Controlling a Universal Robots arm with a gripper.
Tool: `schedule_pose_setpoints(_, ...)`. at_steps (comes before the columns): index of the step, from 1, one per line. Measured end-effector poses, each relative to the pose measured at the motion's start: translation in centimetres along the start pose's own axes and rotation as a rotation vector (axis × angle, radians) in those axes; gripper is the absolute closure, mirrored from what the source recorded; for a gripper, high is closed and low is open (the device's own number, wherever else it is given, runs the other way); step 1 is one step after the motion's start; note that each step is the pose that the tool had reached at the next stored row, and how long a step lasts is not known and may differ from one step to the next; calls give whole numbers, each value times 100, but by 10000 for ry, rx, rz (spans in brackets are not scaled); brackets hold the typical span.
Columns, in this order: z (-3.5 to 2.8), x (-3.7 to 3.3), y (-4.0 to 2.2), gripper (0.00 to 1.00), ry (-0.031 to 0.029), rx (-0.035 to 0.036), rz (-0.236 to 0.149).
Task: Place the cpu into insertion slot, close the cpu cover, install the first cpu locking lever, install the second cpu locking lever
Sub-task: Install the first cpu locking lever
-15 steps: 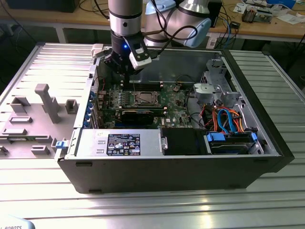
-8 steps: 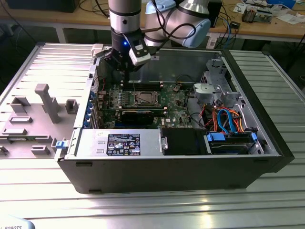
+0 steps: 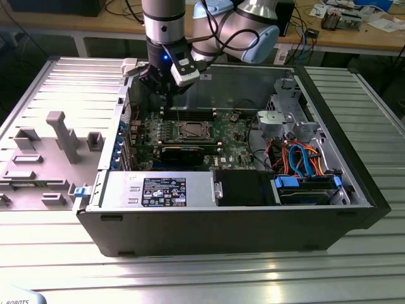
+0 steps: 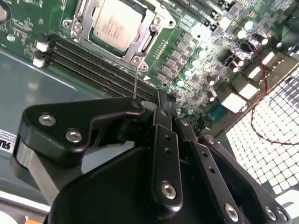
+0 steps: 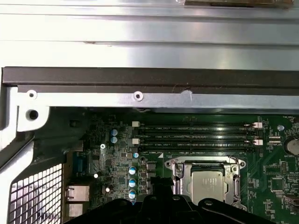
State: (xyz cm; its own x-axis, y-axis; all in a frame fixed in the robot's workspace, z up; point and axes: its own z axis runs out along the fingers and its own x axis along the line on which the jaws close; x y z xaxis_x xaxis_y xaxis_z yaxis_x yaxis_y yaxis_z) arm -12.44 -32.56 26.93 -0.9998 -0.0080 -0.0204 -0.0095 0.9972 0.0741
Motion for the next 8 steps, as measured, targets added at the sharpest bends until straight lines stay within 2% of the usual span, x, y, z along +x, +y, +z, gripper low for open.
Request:
schedule_pose_setpoints(4,12,0,53,89,3,-1,-62)
schedule_pose_setpoints(8,21,-11,75,89,1,29,-122)
